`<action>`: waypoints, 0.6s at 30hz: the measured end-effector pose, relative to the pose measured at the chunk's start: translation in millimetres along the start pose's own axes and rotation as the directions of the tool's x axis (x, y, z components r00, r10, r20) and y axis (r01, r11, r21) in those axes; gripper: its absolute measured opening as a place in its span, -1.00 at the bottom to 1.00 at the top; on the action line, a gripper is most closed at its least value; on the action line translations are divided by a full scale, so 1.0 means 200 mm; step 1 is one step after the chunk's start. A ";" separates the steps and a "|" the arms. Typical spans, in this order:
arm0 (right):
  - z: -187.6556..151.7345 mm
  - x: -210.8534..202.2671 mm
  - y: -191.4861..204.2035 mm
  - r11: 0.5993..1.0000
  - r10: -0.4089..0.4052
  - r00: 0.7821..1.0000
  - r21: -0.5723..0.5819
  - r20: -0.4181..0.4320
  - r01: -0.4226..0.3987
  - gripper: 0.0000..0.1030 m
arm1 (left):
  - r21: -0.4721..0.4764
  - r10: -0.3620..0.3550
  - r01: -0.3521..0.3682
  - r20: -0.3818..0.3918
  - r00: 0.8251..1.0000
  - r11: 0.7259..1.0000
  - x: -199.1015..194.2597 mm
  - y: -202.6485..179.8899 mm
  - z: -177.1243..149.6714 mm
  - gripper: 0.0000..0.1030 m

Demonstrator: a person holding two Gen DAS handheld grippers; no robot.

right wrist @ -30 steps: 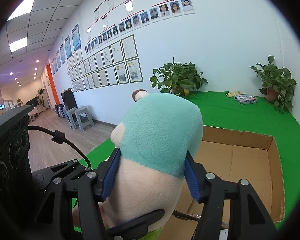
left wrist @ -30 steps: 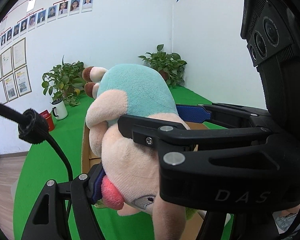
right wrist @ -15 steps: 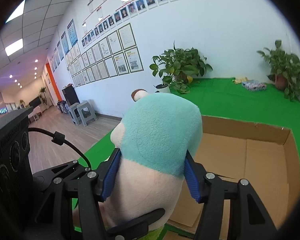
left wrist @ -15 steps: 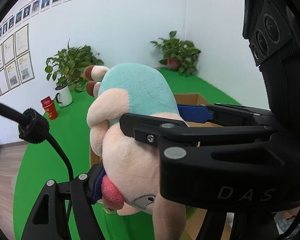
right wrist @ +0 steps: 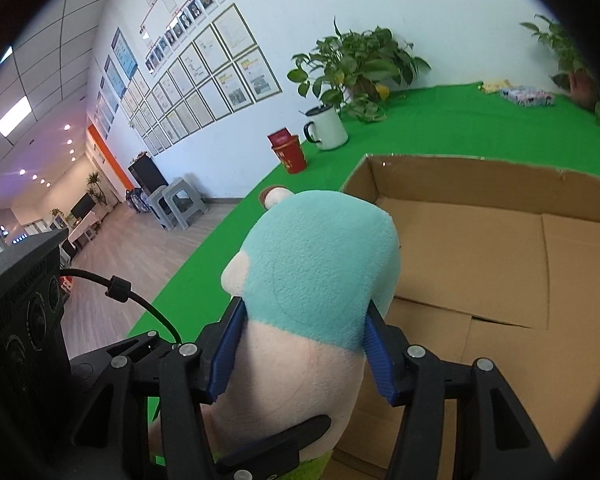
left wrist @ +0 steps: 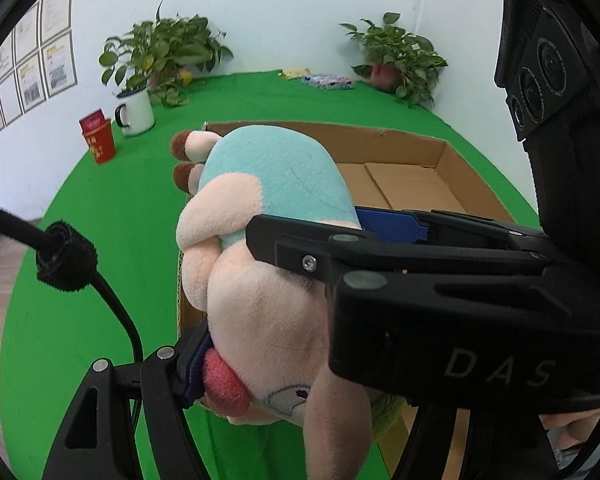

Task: Organize objects
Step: 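Lower the pig into the open cardboard box and open both grippers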

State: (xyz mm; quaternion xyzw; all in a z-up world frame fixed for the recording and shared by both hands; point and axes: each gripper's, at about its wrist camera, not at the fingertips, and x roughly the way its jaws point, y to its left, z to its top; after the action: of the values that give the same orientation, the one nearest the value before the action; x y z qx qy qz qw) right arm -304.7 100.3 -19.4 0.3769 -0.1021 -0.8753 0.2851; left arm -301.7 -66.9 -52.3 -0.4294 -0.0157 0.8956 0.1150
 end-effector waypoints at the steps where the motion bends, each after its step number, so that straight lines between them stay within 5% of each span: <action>1: 0.01 0.02 -0.01 1.000 0.006 1.000 0.003 -0.008 -0.006 0.07 | -0.009 -0.002 0.002 -0.004 1.000 1.000 0.03 0.03 0.00 0.34; 12: -0.01 0.16 -0.12 0.997 0.057 0.996 0.061 -0.064 -0.053 0.08 | -0.008 0.052 -0.052 -0.081 0.995 0.999 0.18 0.07 -0.03 0.41; 18: -0.08 0.18 -0.16 0.994 0.058 0.993 0.099 -0.108 -0.047 0.12 | 0.031 0.069 -0.068 -0.055 0.996 0.997 0.08 0.01 -0.14 0.42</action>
State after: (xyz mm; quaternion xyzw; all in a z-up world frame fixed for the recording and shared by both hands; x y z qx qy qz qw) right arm -326.3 105.9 -64.4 0.4352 -0.1381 -0.8394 0.2948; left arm -290.4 -67.8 -81.6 -0.4530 0.0151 0.8868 0.0908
